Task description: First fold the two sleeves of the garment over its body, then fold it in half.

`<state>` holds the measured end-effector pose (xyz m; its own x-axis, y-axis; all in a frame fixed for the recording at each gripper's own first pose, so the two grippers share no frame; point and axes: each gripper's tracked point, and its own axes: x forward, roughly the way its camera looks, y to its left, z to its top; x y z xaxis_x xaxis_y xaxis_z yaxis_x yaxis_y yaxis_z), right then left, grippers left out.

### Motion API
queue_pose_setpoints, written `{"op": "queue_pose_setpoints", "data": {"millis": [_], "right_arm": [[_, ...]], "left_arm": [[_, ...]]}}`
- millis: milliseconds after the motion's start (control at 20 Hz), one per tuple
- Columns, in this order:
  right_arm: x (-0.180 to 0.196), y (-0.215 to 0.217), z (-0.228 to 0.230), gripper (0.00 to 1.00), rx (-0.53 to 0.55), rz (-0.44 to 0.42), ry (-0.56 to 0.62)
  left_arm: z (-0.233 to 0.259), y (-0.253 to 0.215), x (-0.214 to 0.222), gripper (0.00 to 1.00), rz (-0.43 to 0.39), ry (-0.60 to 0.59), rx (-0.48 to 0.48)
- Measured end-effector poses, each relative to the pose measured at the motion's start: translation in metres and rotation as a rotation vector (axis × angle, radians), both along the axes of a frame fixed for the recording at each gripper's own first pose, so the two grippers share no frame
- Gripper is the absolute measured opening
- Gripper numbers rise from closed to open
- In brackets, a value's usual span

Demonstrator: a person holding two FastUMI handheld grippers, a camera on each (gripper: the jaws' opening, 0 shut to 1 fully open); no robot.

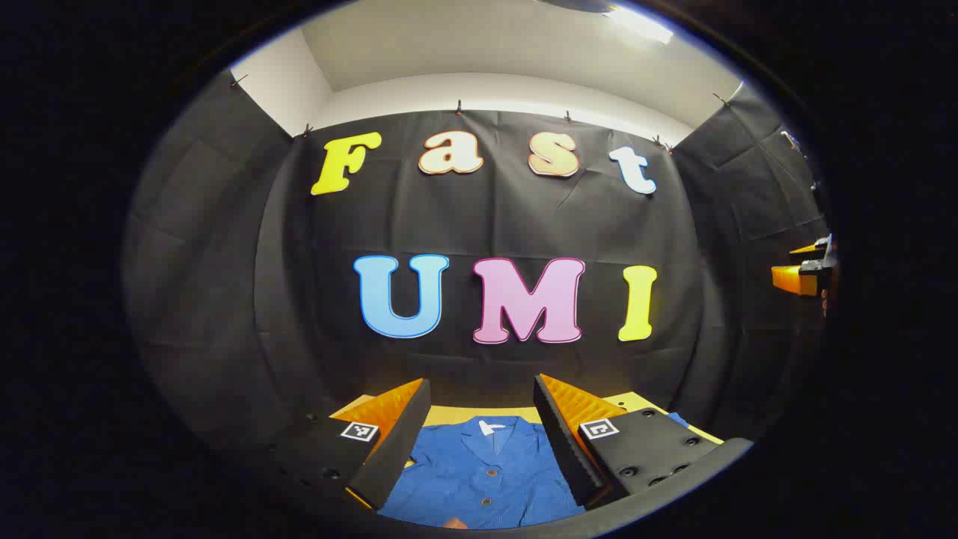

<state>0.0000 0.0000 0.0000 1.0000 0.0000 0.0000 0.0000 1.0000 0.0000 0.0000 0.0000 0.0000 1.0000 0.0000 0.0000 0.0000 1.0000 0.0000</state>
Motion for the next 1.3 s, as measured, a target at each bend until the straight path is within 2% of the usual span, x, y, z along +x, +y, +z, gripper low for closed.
{"op": "queue_pose_setpoints", "data": {"millis": [50,100,150,200,250,450,550,800,1050,1300], "right_arm": [[0.000,0.015,0.002,0.96,0.030,0.016,0.009],[-0.005,0.039,0.001,0.96,0.085,0.066,0.030],[-0.012,0.066,0.001,0.89,0.136,0.120,0.047],[-0.018,0.089,-0.001,0.89,0.168,0.162,0.063],[-0.019,0.107,-0.001,0.96,0.191,0.193,0.080],[-0.017,0.157,0.001,0.96,0.181,0.305,0.095],[-0.011,0.175,0.012,0.96,0.223,0.337,0.103],[0.005,0.201,0.040,0.96,0.280,0.348,0.064],[0.018,0.207,0.037,0.96,0.210,0.368,0.046],[0.048,0.203,0.053,0.96,0.175,0.385,0.024]], "left_arm": [[0.001,0.001,-0.003,0.80,0.006,0.009,-0.011],[0.003,0.005,-0.005,0.80,0.019,0.019,-0.017],[0.006,0.010,-0.008,0.80,0.034,0.018,-0.018],[0.012,0.015,-0.010,0.80,0.046,0.012,-0.014],[0.015,0.021,-0.012,0.80,0.061,0.011,-0.013],[0.029,0.033,-0.017,0.80,0.087,0.004,-0.007],[0.036,0.040,-0.016,0.80,0.098,0.000,0.010],[0.040,0.051,-0.009,0.80,0.111,0.013,0.049],[0.040,0.060,-0.007,0.80,0.123,0.025,0.056],[0.039,0.062,0.001,0.80,0.104,0.036,0.057]]}}
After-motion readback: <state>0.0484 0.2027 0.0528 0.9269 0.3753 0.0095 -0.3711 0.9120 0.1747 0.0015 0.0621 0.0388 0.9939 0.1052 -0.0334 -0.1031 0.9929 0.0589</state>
